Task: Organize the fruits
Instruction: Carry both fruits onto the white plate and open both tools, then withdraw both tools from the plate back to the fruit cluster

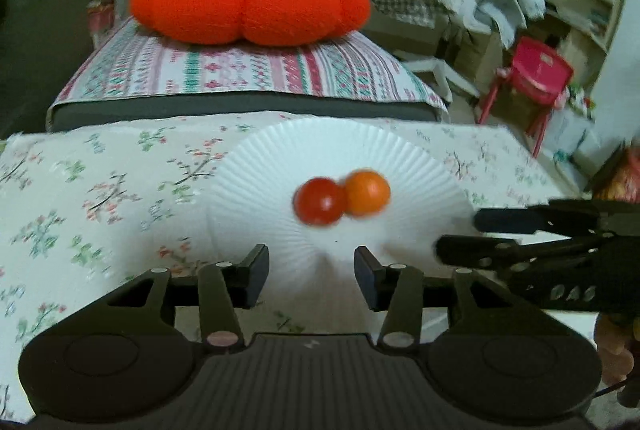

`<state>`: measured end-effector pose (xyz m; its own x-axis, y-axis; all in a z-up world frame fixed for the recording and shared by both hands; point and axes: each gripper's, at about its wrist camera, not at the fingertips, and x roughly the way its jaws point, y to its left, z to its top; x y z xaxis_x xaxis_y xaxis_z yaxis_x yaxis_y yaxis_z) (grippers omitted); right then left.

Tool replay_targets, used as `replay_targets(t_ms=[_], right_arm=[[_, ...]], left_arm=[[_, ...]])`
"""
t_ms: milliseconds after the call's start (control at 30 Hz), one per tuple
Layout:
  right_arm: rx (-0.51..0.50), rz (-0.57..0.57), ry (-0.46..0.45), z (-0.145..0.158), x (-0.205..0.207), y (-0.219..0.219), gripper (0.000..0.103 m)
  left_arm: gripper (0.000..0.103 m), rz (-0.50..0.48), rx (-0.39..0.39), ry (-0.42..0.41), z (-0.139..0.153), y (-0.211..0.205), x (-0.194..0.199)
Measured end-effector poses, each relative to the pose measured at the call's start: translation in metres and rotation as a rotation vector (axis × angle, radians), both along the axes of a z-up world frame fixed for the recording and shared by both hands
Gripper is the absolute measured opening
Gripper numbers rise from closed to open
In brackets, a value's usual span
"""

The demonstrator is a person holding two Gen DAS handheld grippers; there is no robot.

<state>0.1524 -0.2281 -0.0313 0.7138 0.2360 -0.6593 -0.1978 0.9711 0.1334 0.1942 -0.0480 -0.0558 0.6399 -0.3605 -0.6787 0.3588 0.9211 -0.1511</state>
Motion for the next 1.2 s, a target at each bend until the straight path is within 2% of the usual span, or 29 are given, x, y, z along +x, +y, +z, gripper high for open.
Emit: replay_targets(t_ms=[67, 133, 267, 333, 367, 400, 467, 533, 700, 800, 867, 933, 1067, 1200], right_arm=[[0.024, -0.025, 0.004, 0.010, -0.007, -0.006, 0.055], [0.047, -0.045, 0.003, 0.021, -0.019, -0.010, 0.077], [0.089, -0.029, 0.014, 0.035, -0.045, -0.009, 0.088], [0.091, -0.025, 0.021, 0.041, -0.058, -0.006, 0.101], [0.091, -0.026, 0.017, 0.044, -0.065, -0.003, 0.103], [0.093, -0.021, 0.011, 0.047, -0.071, -0.001, 0.103], [0.101, 0.004, 0.003, 0.050, -0.080, 0.003, 0.103], [0.097, 0.036, -0.011, 0.052, -0.090, 0.011, 0.103], [-0.008, 0.066, -0.063, 0.045, -0.108, 0.028, 0.103], [-0.041, 0.056, -0.102, 0.034, -0.120, 0.031, 0.103], [-0.060, 0.030, -0.076, 0.031, -0.116, 0.033, 0.103], [-0.053, 0.017, -0.039, 0.033, -0.115, 0.034, 0.103], [0.023, 0.053, -0.031, 0.040, -0.121, 0.034, 0.103], [0.023, 0.063, -0.026, 0.043, -0.123, 0.033, 0.103]], left_arm=[[0.038, 0.027, -0.022, 0.000, 0.009, 0.010, -0.008], [0.045, 0.056, -0.040, -0.007, 0.016, 0.020, -0.017], [0.057, 0.102, -0.036, -0.010, 0.026, 0.034, -0.038], [0.064, 0.115, -0.023, -0.006, 0.027, 0.037, -0.049], [0.069, 0.122, -0.018, -0.010, 0.027, 0.038, -0.056], [0.076, 0.125, -0.012, -0.013, 0.027, 0.039, -0.060], [0.082, 0.131, 0.006, -0.017, 0.028, 0.041, -0.071], [0.086, 0.136, 0.025, -0.025, 0.030, 0.044, -0.080], [0.087, 0.156, 0.042, -0.034, 0.031, 0.051, -0.087], [0.087, 0.157, 0.081, -0.028, 0.024, 0.051, -0.089], [0.087, 0.155, 0.104, -0.021, 0.021, 0.050, -0.087], [0.087, 0.149, 0.097, -0.024, 0.021, 0.053, -0.092], [0.087, 0.136, 0.059, -0.015, 0.026, 0.058, -0.100], [0.087, 0.135, 0.070, -0.013, 0.026, 0.061, -0.106]])
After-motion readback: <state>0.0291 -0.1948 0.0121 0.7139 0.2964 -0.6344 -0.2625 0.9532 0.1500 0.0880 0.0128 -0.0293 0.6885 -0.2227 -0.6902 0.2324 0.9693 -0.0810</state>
